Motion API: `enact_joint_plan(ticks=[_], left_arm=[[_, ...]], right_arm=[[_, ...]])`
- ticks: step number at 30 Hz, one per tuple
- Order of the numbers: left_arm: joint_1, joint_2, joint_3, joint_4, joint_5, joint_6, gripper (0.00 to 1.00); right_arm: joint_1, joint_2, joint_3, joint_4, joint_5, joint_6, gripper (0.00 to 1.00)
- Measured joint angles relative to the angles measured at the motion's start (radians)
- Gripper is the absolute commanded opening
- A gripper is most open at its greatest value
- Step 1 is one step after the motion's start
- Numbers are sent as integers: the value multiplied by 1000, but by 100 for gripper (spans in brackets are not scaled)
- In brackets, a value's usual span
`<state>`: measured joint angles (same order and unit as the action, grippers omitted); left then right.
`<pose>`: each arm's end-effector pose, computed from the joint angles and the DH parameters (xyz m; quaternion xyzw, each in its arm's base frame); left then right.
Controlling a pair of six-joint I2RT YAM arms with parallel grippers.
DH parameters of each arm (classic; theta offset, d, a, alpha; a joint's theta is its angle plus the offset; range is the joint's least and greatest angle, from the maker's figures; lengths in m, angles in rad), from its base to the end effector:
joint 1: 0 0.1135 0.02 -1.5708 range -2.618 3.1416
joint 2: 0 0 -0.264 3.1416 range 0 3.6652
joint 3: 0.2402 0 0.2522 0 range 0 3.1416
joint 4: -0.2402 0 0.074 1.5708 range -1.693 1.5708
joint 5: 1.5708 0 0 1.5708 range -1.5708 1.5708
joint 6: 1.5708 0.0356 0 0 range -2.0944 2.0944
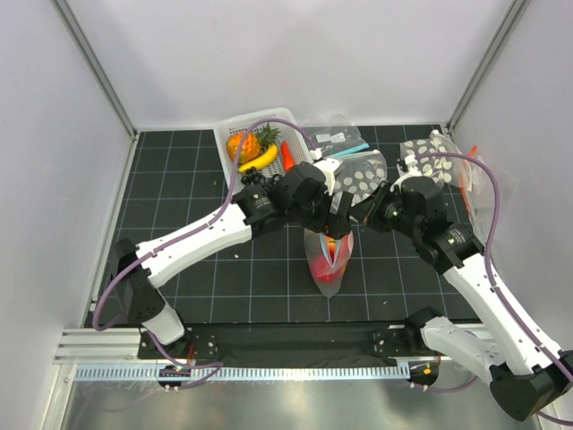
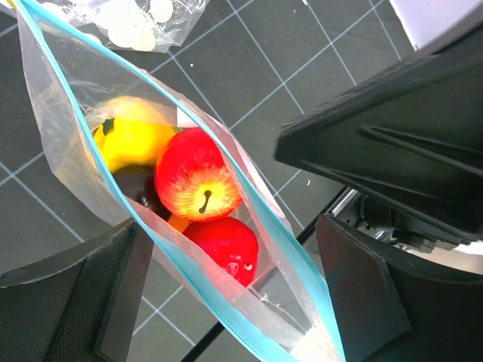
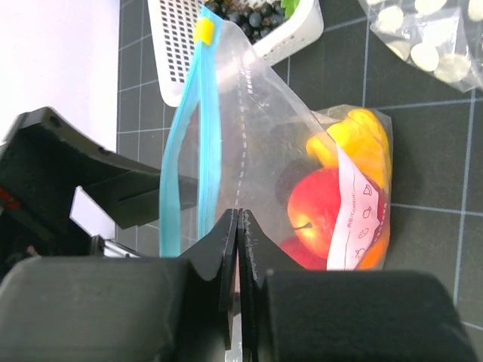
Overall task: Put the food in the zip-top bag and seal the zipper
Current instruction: Adjust the zipper food storage bag at the center of the board.
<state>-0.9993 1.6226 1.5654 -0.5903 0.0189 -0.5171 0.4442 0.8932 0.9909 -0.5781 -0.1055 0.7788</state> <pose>0.1991 -0.3108 0.3569 0.2179 0.8684 -0.3124 0.3176 0.1695 0.0848 0.3522 0.1152 0.8465 0.3342 0.3981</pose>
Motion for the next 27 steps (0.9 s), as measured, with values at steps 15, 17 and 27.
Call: enact_joint_plan(ticks=[15, 17, 27], left_arm=[[0, 0, 33, -84, -87, 54, 0], [0, 1, 51, -111, -89, 82, 0], [0, -18, 51, -152, 57, 262, 0]], right_arm=[[0, 16, 1, -32, 75, -47, 9], [0, 12, 1, -39, 93, -76, 13], [0, -137, -113, 43, 108, -267, 33]])
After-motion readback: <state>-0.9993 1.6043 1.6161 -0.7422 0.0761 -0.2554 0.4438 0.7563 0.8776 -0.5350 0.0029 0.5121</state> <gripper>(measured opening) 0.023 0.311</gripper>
